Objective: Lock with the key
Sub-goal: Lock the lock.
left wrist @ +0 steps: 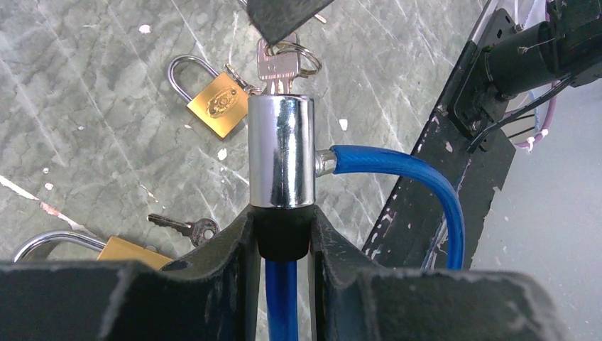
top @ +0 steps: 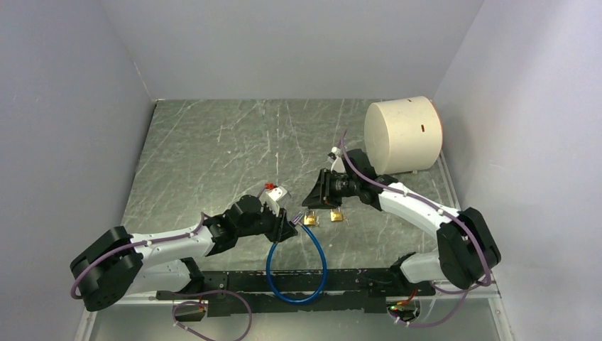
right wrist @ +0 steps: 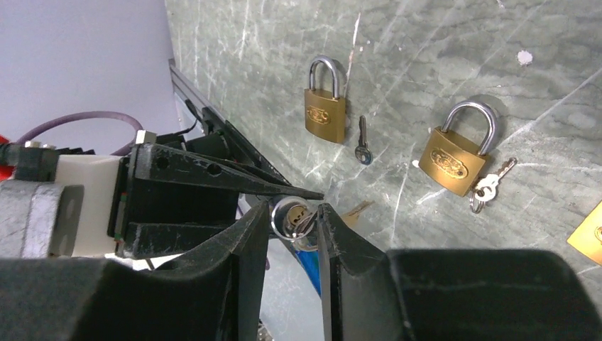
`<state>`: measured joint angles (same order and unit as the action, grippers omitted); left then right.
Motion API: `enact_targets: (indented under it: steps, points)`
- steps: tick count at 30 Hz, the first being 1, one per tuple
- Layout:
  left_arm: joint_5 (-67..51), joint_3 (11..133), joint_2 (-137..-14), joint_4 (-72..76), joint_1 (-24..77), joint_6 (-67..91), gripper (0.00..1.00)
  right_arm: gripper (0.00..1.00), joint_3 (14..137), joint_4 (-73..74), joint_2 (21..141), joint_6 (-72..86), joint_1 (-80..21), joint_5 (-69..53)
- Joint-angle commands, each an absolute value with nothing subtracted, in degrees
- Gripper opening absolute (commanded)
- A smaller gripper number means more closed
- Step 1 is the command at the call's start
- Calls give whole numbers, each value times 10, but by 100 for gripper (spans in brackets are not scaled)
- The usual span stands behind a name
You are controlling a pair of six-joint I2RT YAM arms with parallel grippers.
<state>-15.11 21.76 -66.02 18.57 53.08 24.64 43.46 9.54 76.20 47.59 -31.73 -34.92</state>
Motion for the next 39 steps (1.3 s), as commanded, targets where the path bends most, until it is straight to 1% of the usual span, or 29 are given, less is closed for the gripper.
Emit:
enact_targets:
  steps: [1,7,13,18,21,23,27,32,39]
  points:
    - [-165,236,-645,208,533,234,2,33,440,75,775,478,-315,-370]
    - [-161,239,-639,207,533,231,3,33,440,77,782,476,-315,-377]
    - [-169,240,-643,217,533,233,2,22,433,35,790,479,-315,-420]
    - [-172,236,-636,228,533,239,2,19,434,41,799,470,-315,-421]
    - [-168,231,-631,231,533,242,2,13,431,35,803,469,-315,-430]
    - [-168,230,-630,231,533,242,2,7,424,22,801,464,-315,-438]
    - [-170,228,-628,235,533,245,2,0,422,2,802,435,-314,-465]
    - [-171,221,-628,250,532,249,2,0,418,-34,802,400,-308,-517]
    - [-191,199,-629,292,517,269,3,0,411,-67,769,357,-300,-561]
